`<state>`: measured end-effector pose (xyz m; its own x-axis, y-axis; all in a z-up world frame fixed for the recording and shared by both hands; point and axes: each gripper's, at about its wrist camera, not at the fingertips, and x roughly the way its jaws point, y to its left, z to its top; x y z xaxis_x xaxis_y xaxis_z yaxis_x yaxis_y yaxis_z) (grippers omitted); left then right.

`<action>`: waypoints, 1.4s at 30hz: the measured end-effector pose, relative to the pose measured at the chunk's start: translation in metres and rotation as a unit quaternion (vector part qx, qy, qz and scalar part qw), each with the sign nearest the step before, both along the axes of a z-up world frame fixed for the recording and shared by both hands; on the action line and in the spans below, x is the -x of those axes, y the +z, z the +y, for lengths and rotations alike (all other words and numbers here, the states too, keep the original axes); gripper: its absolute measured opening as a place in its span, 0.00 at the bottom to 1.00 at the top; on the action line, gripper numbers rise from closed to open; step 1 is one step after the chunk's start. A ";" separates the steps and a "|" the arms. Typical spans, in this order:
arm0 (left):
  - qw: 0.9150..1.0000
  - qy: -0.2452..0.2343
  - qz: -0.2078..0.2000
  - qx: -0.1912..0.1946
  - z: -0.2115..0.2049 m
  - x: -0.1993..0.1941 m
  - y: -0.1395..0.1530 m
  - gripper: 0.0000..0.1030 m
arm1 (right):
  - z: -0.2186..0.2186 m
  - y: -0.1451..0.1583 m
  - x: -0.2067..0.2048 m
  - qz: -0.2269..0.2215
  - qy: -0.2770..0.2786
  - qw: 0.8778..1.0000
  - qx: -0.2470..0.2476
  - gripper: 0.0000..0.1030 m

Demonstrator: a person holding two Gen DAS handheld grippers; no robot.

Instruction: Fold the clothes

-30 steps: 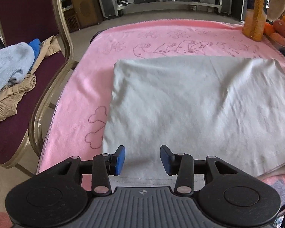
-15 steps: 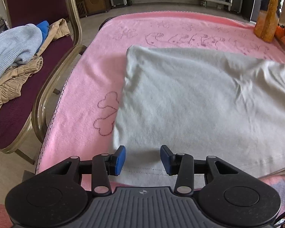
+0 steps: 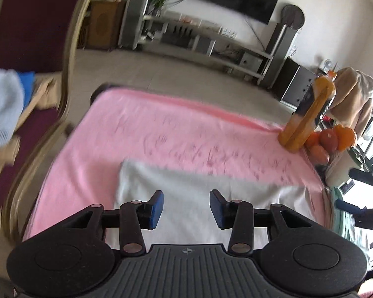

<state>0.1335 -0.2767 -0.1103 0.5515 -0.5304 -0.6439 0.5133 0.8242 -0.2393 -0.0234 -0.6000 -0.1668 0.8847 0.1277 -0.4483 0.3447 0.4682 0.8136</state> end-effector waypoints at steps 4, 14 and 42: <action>0.997 -0.018 -0.013 -0.077 -0.041 -0.025 -0.027 0.34 | -0.006 -0.023 -0.048 0.029 0.021 0.999 0.012 0.82; 0.986 -0.064 -0.024 -0.153 -0.091 -0.050 -0.105 0.20 | 0.018 -0.102 -0.129 0.124 0.193 0.972 0.043 0.08; 0.993 0.049 0.046 -0.096 0.017 -0.001 -0.052 0.38 | 0.018 -0.022 0.044 0.036 -0.044 0.998 -0.012 0.42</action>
<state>0.1348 -0.2593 -0.1624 0.5288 -0.3406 -0.7774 0.4120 0.9038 -0.1157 -0.0678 -0.5821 -0.1892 0.8588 0.0615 -0.5086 0.4417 0.4141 0.7959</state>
